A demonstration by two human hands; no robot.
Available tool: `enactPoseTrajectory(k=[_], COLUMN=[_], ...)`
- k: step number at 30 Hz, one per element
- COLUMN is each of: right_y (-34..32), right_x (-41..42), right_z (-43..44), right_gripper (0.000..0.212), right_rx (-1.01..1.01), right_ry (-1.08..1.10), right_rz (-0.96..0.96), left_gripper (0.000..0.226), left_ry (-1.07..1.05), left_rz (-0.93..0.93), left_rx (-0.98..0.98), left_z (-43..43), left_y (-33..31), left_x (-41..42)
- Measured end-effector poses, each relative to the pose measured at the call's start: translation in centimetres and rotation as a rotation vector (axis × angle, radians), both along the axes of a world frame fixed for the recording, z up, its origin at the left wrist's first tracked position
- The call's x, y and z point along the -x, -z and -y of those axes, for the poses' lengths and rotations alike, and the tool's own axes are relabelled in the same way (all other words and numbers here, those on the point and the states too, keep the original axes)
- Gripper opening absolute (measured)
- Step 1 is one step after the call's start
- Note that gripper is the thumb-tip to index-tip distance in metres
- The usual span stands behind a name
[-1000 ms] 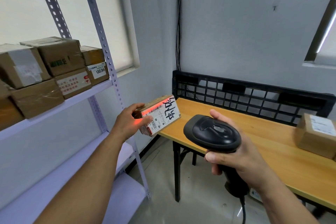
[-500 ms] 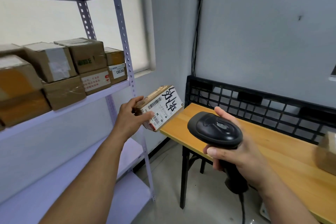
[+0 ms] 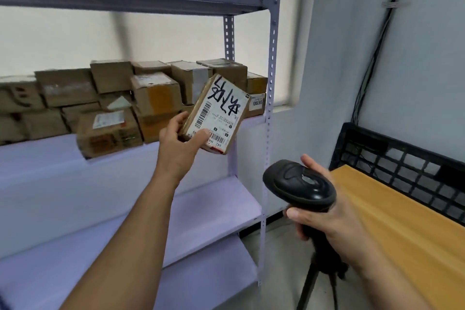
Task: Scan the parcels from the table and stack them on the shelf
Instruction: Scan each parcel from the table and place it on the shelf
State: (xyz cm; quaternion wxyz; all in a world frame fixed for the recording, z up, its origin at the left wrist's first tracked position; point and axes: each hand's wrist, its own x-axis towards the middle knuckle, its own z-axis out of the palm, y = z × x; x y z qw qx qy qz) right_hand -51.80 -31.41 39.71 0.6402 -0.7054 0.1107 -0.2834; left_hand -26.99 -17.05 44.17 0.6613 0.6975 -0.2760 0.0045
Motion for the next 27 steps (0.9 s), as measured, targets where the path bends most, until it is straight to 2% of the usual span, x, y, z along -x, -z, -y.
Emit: enactPoseTrajectory(k=[4, 8, 13, 15, 17, 21, 25, 27], right_y=[-0.2, -0.7, -0.2, 0.0, 0.1, 0.1, 0.1, 0.1], right_x=[-3.5, -6.8, -10.5, -11.7, -12.7, -13.9, -14.5, -14.8], right_z=[-1.5, -2.9, -3.6, -3.8, -4.0, -4.2, -3.9, -3.7], right_gripper=[0.098, 0.099, 0.096, 0.095, 0.094, 0.096, 0.098, 0.095], right_rx=[-0.002, 0.03, 0.018, 0.003, -0.007, -0.01, 0.001, -0.005], right_ry=[-0.088, -0.149, -0.201, -0.216, -0.219, -0.214, -0.193, -0.183], right_rz=[0.003, -0.016, -0.043, -0.049, -0.055, -0.075, -0.082, -0.075], left_gripper=[0.063, 0.043, 0.045, 0.053, 0.057, 0.065, 0.074, 0.08], left_ry=[-0.136, -0.246, -0.42, -0.533, -0.656, -0.774, -0.846, -0.828], left_rz=[-0.026, -0.082, -0.088, -0.088, -0.067, -0.013, -0.044, 0.056], left_rx=[0.112, 0.222, 0.266, 0.178, -0.014, -0.28, -0.365, -0.307], left_z=[-4.0, -7.5, -10.5, -10.6, -10.2, -8.4, -7.7, -7.7], left_y=[-1.2, -1.9, -2.2, -2.2, -2.2, -2.0, -2.1, -1.9], left_x=[-2.4, -5.3, -9.0, -10.4, -11.6, -13.9, -15.6, -15.7])
